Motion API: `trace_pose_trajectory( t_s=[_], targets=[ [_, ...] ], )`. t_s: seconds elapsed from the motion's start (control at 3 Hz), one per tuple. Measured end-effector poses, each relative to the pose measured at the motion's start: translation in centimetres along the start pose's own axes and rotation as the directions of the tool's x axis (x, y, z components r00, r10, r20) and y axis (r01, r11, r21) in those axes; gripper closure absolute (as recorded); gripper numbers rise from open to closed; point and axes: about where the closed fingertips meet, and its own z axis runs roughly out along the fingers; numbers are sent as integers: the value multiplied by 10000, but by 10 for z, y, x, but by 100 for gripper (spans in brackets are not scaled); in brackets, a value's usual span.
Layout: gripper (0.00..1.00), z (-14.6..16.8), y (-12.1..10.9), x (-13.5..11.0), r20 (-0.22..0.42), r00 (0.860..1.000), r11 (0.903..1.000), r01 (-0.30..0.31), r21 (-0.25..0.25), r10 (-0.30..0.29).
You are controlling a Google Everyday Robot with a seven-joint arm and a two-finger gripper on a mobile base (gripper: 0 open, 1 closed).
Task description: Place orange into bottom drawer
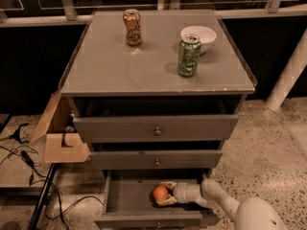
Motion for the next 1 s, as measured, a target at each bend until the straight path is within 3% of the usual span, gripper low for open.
trace_pose_trajectory(
  t_s=[0.67,1.0],
  targets=[
    [100,15,-9,3,-434,9965,9973,702,-212,-711],
    [100,19,-11,11,-833,9933,9966,779,-261,-798]
  ],
)
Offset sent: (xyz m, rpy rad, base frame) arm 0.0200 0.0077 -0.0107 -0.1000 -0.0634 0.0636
